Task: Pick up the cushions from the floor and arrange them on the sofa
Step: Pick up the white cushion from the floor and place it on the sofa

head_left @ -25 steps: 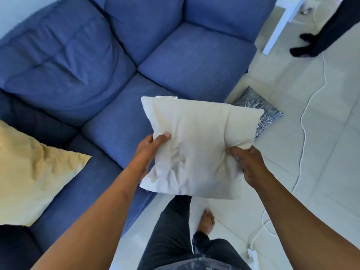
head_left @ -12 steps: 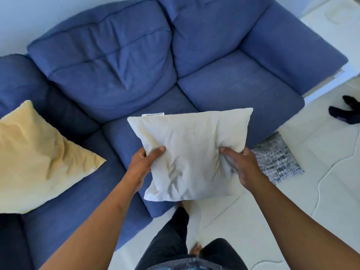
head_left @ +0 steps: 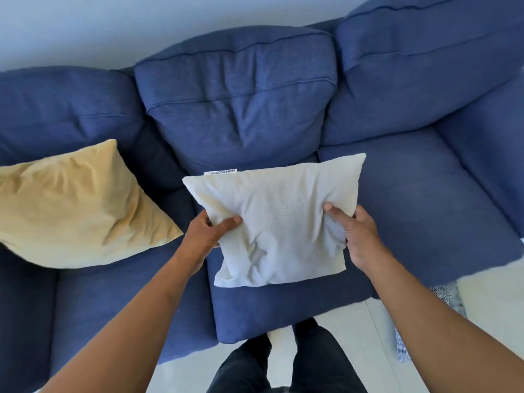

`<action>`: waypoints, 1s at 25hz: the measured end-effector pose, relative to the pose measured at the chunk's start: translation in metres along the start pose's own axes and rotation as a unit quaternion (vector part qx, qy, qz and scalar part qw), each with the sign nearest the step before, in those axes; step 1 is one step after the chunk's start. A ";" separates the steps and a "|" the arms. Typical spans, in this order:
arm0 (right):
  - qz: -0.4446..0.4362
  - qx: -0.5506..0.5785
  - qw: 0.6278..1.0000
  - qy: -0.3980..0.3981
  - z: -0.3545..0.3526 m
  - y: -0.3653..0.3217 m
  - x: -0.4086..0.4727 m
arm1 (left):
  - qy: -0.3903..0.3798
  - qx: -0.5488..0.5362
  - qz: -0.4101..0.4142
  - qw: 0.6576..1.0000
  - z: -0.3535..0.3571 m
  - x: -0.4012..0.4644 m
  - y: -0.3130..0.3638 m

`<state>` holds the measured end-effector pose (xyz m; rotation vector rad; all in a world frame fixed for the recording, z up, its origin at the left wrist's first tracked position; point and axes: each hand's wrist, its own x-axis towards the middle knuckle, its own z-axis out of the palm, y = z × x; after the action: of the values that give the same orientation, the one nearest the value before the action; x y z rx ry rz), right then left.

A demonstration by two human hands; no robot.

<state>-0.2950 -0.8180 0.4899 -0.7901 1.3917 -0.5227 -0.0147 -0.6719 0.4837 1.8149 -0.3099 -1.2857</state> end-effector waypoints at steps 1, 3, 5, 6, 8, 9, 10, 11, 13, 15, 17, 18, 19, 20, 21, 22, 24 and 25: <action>0.002 -0.017 1.000 -0.012 0.004 -0.007 0.010 | 0.018 -0.007 -0.003 1.000 0.000 0.003 0.002; 0.003 -0.050 0.998 -0.044 0.011 -0.023 0.032 | 0.057 -0.023 -0.007 0.998 0.002 0.011 0.008; 0.002 -0.075 0.995 -0.072 0.018 -0.040 0.057 | 0.089 -0.046 -0.014 0.995 0.007 0.024 0.017; -0.001 -0.085 0.993 -0.083 0.023 -0.047 0.071 | 0.104 -0.053 -0.016 0.993 0.010 0.034 0.020; -0.007 -0.100 0.991 -0.091 0.036 -0.057 0.100 | 0.121 -0.064 -0.009 0.991 0.014 0.058 0.027; -0.013 -0.103 0.991 -0.089 0.043 -0.062 0.112 | 0.126 -0.069 -0.001 0.990 0.015 0.069 0.030; -0.019 -0.107 0.990 -0.086 0.050 -0.066 0.123 | 0.133 -0.074 0.004 0.988 0.015 0.081 0.032; -0.022 -0.112 0.990 -0.080 0.057 -0.069 0.137 | 0.139 -0.081 0.006 0.987 0.016 0.094 0.034; -0.024 -0.116 0.991 -0.067 0.067 -0.072 0.164 | 0.146 -0.089 0.009 0.985 0.016 0.123 0.038; -0.008 -0.127 0.990 -0.068 0.075 -0.072 0.190 | 0.150 -0.084 0.007 0.985 0.012 0.151 0.039; 0.031 -0.165 0.984 -0.067 0.083 -0.070 0.211 | 0.136 -0.054 -0.014 0.989 0.008 0.169 0.036; 0.047 -0.183 0.980 -0.067 0.086 -0.071 0.217 | 0.128 -0.027 -0.034 0.991 0.007 0.173 0.035; 0.059 -0.192 0.978 -0.062 0.088 -0.072 0.224 | 0.126 -0.006 -0.049 0.991 0.007 0.176 0.035; 0.062 -0.191 0.978 -0.052 0.090 -0.076 0.228 | 0.133 0.003 -0.054 0.990 0.006 0.179 0.038; 0.053 -0.188 0.980 -0.037 0.093 -0.081 0.231 | 0.151 0.001 -0.049 0.987 0.005 0.182 0.042; 0.036 -0.176 0.983 -0.025 0.096 -0.087 0.232 | 0.175 -0.015 -0.038 0.984 0.001 0.186 0.049; 0.001 -0.130 0.991 -0.016 0.102 -0.099 0.236 | 0.205 -0.084 -0.015 0.975 -0.008 0.196 0.065; -0.011 -0.111 0.993 -0.021 0.105 -0.103 0.237 | 0.203 -0.117 -0.009 0.972 -0.011 0.200 0.073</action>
<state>-0.1475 -1.0416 0.4105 -0.9917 1.4182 -0.3689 0.1013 -0.8358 0.4114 1.8247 0.0803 -0.8902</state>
